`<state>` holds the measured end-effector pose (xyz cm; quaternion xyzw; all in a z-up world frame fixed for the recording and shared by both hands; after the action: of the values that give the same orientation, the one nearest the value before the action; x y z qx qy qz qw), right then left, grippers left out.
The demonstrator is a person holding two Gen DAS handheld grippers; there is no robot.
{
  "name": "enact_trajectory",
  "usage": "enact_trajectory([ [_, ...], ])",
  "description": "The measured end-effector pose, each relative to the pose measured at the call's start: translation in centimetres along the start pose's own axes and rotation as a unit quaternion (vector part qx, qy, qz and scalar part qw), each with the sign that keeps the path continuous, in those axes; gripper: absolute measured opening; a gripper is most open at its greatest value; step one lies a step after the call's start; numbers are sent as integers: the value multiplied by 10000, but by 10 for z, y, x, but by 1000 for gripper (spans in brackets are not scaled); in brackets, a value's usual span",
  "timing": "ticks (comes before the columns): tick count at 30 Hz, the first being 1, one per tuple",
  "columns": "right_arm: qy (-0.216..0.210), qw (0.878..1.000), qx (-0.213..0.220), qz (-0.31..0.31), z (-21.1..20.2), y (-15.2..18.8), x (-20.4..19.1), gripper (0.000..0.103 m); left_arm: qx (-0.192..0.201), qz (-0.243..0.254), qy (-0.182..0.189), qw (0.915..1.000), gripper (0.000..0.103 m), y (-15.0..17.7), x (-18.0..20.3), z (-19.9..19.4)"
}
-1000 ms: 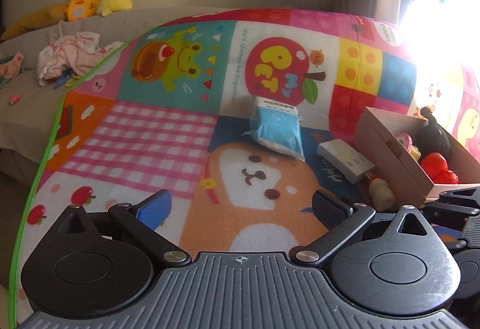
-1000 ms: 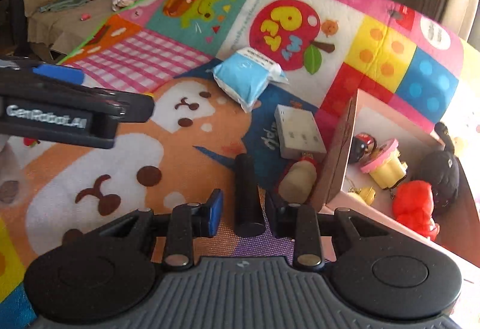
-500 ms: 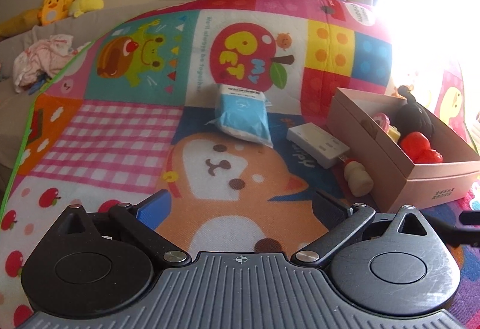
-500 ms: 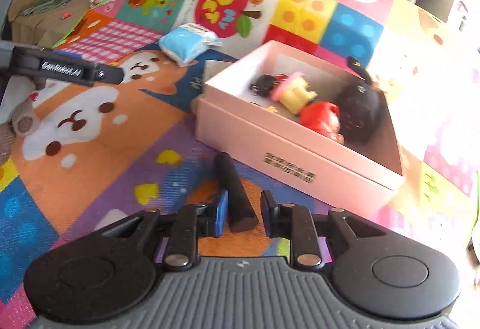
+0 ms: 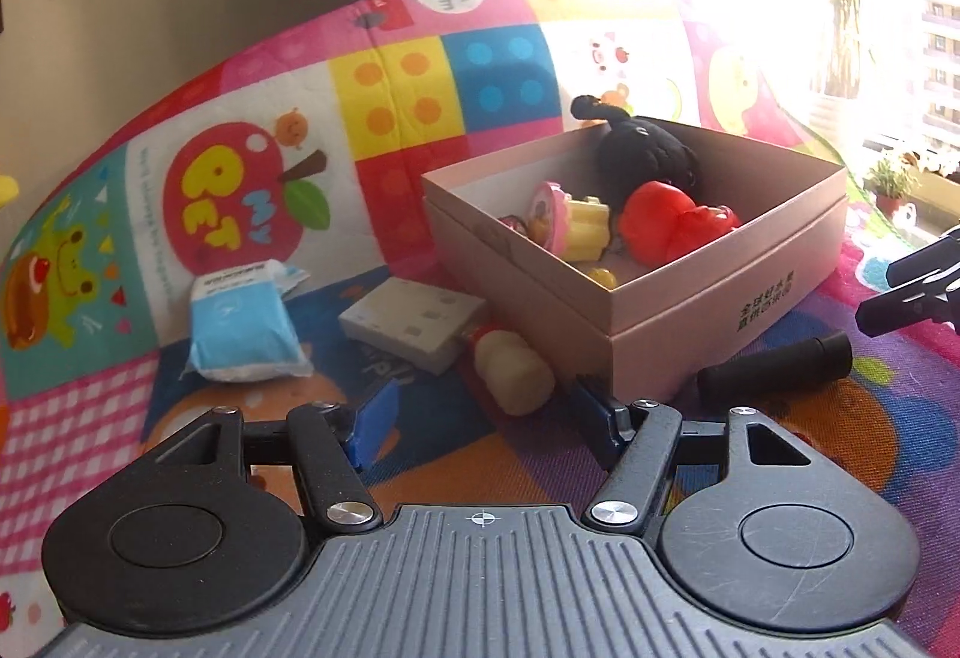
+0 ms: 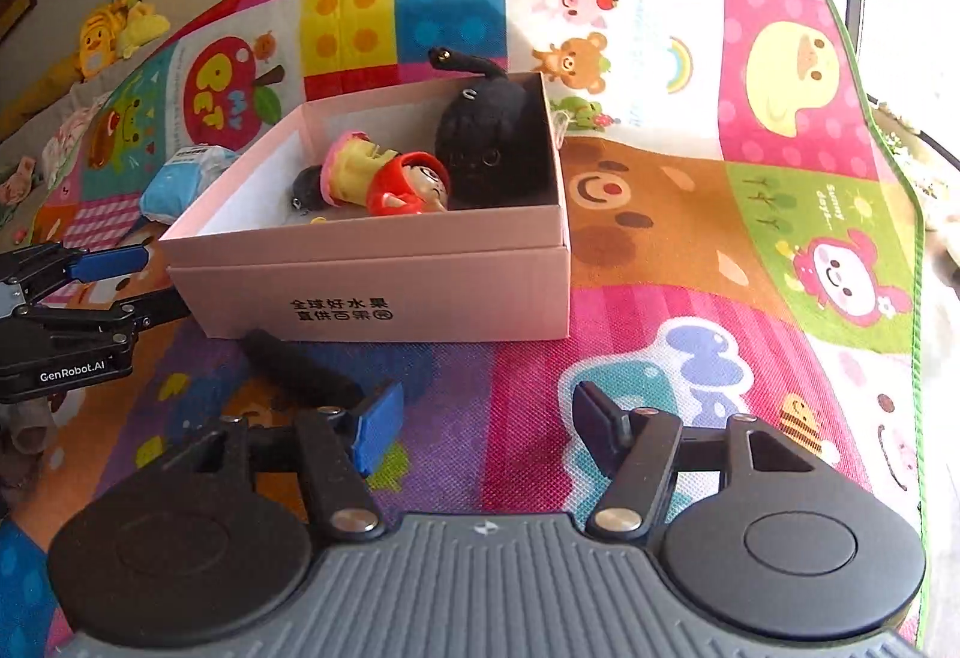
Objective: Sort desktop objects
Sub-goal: 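Move the right gripper toward the black foam tube while the left gripper approaches the white bottle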
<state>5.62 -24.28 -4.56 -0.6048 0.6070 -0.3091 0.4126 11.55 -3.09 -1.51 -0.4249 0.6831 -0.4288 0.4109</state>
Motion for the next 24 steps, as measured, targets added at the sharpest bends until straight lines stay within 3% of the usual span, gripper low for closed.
enact_trajectory([
  [4, -58, 9999, 87, 68, 0, 5, 1, 75, -146, 163, -269, 9994, 68, 3, -4, 15],
  [8, -78, 9998, 184, 28, -2, 7, -1, 77, -205, -97, -715, 9972, 66, 6, -30, 15],
  [13, -85, 9998, 186, -9, 0, 8, -2, 78, -146, 97, -277, 9995, 66, 7, -21, 10],
  [18, -61, 9998, 177, -40, 0, 8, -3, 78, -119, 228, -90, 9996, 64, 2, -8, 23],
  [21, -61, 9998, 179, -72, 0, 9, -4, 80, -198, 260, -51, 9995, 48, 1, -4, 31],
  [24, -83, 9997, 195, -81, 0, 9, -5, 83, -200, 206, -197, 9994, 40, 2, -4, 30],
])
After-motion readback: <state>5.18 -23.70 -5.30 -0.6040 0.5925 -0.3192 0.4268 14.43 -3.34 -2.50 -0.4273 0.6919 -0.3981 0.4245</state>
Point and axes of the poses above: each gripper's, at about its wrist camera, not at the fingertips, and z roughly the way its jaws point, x to its right, y to its underside, the point moved 3 cm from there along z, roughly the way its jaws point, and after that the axes turned 15 degrees about x, right-handed, at the moved point
